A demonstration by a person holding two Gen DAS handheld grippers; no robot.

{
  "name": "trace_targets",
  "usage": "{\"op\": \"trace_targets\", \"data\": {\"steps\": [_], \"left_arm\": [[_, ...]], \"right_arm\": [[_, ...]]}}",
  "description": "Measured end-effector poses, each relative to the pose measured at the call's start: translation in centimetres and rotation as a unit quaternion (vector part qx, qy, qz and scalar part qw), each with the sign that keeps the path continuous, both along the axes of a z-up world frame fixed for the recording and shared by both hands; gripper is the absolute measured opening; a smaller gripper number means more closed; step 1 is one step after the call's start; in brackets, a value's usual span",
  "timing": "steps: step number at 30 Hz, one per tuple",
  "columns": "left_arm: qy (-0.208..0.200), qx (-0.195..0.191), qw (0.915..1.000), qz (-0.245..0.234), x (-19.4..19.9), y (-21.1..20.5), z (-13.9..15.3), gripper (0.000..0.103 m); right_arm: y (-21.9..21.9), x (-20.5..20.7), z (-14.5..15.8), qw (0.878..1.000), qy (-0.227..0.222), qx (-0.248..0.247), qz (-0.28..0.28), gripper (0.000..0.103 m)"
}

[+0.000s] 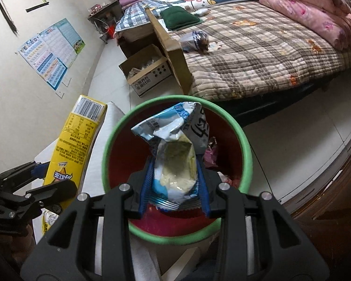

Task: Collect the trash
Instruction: 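Carry both items over the green bin and open both tools to drop them, then return both tools to the table toward the remaining trash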

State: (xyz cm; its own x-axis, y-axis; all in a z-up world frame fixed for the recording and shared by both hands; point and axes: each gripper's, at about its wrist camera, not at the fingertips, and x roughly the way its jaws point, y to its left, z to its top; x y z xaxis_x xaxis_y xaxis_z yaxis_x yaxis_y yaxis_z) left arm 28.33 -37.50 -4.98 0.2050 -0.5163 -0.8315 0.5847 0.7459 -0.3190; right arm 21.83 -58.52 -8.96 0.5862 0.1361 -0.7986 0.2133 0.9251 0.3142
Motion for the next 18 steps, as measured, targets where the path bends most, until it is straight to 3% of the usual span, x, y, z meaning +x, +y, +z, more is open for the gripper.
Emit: {"op": "trace_targets", "data": {"steps": [10,11,12,13,14,18], "left_arm": [[0.012,0.007,0.9998,-0.01,1.0,-1.6,-1.6,0.067],[0.013,0.008,0.9998,-0.011,1.1,-1.6,-1.6,0.067],[0.014,0.01,0.9998,-0.01,1.2,-1.7,-1.7,0.071],[0.017,0.013,0.9998,-0.005,1.4,-1.7,-1.8,0.085],[0.018,0.012,0.9998,0.001,1.5,-1.5,-1.9,0.091],[0.023,0.004,0.9995,0.022,2.0,-0.4,-1.8,0.095]], "right_arm": [[-1.0,1.5,-1.7,1.0,0.014,0.003,-0.003,0.035],[-1.0,1.6,-1.7,1.0,0.014,0.004,-0.004,0.046],[-1.1,1.7,-1.8,1.0,0.018,0.004,-0.005,0.064],[-1.2,1.8,-1.9,1.0,0.018,-0.001,-0.009,0.07],[-1.2,1.7,-1.8,1.0,0.015,-0.007,-0.013,0.074],[-1.3,1.6,-1.7,1.0,0.015,-0.013,-0.019,0.088]]}}
